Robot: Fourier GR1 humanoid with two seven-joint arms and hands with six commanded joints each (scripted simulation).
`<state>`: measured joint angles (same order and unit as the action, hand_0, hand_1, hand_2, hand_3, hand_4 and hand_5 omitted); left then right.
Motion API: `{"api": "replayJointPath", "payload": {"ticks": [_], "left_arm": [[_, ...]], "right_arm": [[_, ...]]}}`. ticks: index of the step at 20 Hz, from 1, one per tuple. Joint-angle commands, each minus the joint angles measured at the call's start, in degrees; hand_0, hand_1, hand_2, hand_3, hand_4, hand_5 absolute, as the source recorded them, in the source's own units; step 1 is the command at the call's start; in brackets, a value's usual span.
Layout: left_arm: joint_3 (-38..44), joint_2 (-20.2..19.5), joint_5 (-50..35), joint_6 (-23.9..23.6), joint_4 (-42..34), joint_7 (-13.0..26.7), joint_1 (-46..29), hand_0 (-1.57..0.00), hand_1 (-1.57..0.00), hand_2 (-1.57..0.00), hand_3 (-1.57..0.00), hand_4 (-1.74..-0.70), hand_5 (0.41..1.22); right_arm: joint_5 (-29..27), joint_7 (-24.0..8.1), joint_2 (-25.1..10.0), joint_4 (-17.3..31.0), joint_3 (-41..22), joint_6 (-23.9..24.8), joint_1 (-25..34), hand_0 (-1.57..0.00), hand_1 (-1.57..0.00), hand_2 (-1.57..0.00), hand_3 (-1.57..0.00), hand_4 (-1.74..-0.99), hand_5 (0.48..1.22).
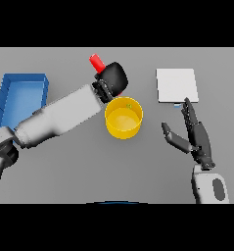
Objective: Pick up the red beaker and tilt it to pour out 1 green nut into yellow bowl. Pick up the yellow bowl and place it on the metallic measuring scale.
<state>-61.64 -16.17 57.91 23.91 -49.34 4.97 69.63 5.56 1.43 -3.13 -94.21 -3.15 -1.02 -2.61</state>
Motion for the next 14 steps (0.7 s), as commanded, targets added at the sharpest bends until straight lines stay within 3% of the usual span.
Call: {"api": "replayJointPath", "payload": {"ticks": [1,14], "left_arm": [[-1.8,0.4,1.0,0.7,0.2,-0.4,0.8,-1.57,-1.57,-1.57,-1.55,-1.74,1.221],[-12.5,3.0,3.2,3.5,4.3,-3.0,8.1,-1.57,-1.57,-1.57,-1.57,-1.74,1.221]], "right_arm": [[0.8,0.1,-0.2,0.3,-0.1,0.4,-0.1,0.00,0.00,0.00,0.00,-1.283,0.602],[2.5,0.6,-0.4,0.3,-0.3,1.6,-0.1,0.00,0.00,0.00,0.00,-1.245,0.585]]}}
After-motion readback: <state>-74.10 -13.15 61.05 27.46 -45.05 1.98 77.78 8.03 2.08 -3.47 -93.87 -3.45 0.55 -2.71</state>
